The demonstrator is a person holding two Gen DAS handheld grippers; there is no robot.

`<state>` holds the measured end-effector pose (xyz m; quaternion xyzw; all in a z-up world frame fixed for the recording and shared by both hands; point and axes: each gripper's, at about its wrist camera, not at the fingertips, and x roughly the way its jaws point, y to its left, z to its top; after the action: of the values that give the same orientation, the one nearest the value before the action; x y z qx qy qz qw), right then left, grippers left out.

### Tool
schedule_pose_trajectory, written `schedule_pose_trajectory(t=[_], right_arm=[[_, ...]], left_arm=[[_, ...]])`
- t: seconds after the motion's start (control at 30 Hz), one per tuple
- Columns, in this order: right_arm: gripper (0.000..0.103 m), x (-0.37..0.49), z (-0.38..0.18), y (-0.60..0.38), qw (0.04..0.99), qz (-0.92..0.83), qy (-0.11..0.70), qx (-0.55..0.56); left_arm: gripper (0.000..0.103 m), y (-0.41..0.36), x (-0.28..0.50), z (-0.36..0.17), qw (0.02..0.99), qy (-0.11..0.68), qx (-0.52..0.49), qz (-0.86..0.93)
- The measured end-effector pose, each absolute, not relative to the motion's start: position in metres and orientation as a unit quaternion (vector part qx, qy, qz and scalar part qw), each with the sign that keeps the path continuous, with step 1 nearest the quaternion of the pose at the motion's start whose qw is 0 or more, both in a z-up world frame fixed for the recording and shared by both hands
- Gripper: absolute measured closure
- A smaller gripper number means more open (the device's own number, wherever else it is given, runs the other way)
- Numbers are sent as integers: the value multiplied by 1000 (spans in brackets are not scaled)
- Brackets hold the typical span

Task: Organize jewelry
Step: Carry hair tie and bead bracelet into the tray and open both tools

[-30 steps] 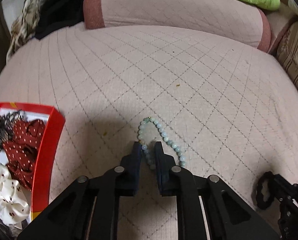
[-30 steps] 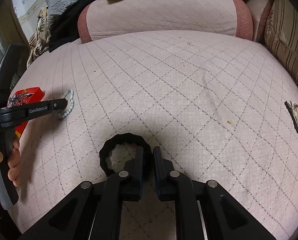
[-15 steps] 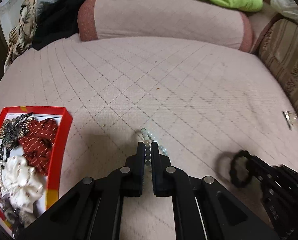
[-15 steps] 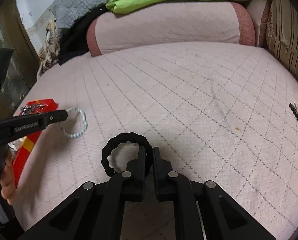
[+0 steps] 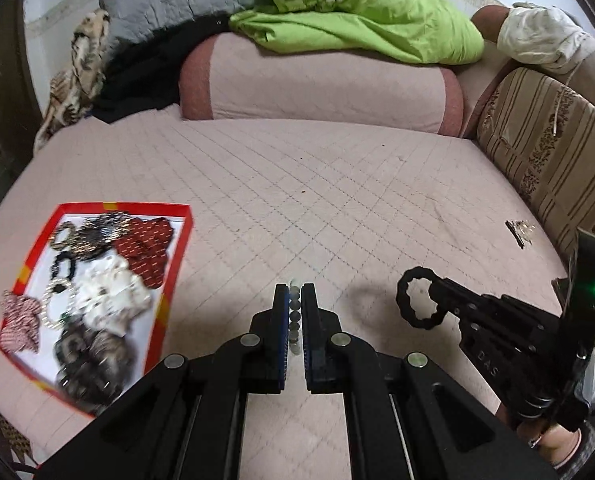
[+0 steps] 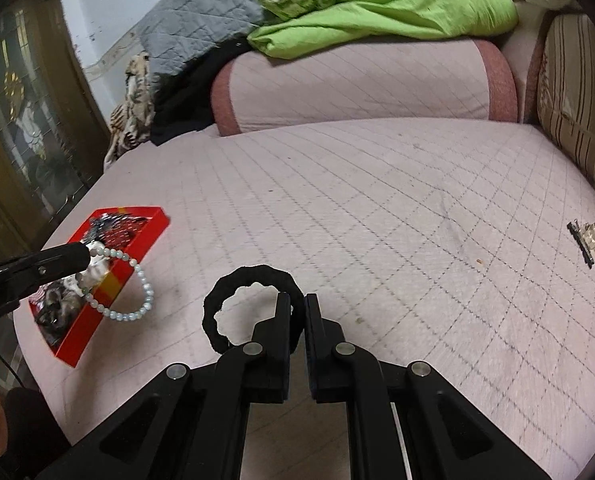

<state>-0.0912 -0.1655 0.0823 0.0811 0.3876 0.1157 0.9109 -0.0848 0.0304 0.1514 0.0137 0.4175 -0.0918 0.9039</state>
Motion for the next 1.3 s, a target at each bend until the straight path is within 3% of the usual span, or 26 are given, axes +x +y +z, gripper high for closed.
schedule_pose_trajectory(t=[0.37, 0.93, 1.3], right_arm=[[96, -143, 95, -149, 917, 119, 373, 80], [96, -187, 110, -103, 914, 151, 374, 51], [96, -177, 136, -67, 906, 198, 373, 37]], left_arm=[[97, 45, -139, 173, 919, 385, 28, -83], [97, 82, -156, 193, 932, 360, 23, -27], [97, 175, -152, 214, 927, 360, -104, -31]])
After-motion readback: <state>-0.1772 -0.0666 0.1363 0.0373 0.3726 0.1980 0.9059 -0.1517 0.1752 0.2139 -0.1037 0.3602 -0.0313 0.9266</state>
